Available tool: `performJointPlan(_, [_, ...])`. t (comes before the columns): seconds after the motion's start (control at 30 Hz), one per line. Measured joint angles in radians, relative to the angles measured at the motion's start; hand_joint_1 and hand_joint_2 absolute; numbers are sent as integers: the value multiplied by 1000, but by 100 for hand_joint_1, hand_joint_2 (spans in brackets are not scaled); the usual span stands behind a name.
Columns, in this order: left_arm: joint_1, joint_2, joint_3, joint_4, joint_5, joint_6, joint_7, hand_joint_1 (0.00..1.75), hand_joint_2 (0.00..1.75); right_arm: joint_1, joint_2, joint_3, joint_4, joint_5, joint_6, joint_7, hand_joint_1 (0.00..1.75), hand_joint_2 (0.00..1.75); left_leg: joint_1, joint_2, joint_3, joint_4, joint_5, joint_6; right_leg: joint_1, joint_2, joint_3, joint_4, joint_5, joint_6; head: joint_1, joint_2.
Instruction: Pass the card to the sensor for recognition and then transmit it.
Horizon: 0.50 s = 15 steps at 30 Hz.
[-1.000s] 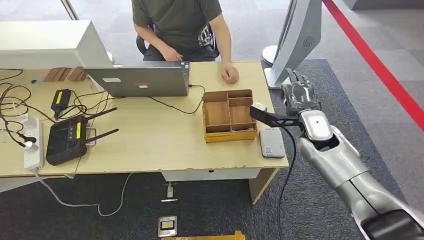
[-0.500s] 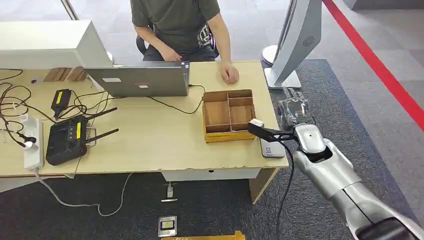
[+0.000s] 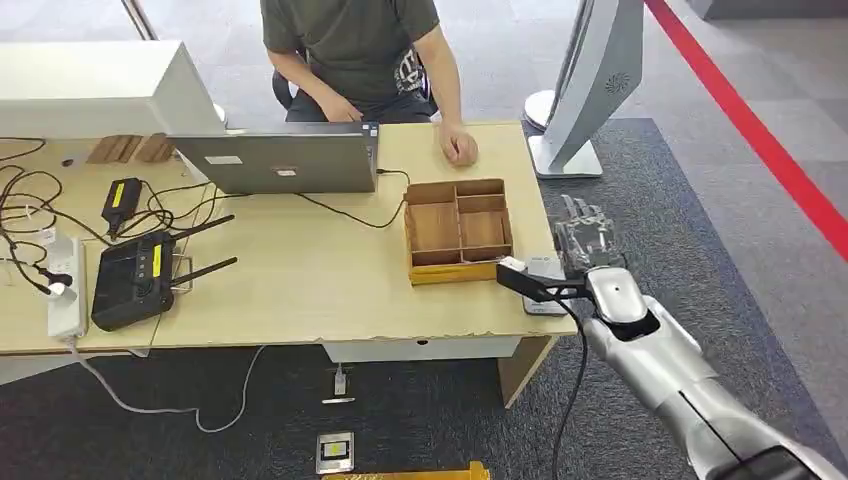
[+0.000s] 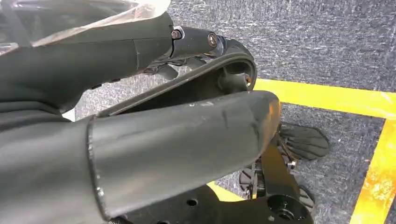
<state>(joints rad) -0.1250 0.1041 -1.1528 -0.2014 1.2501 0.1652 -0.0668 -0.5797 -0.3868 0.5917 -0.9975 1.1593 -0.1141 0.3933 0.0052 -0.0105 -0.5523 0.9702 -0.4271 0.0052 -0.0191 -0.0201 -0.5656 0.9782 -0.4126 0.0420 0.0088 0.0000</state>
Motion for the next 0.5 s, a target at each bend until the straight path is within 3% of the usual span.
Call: performJointPlan(0.5, [1,0,0,0,0,1,-1,0,0,58,21,-24,38,5,-1,-3,175,175,0,0,0,0,0,0,0,0,0,0,0,0,0,0])
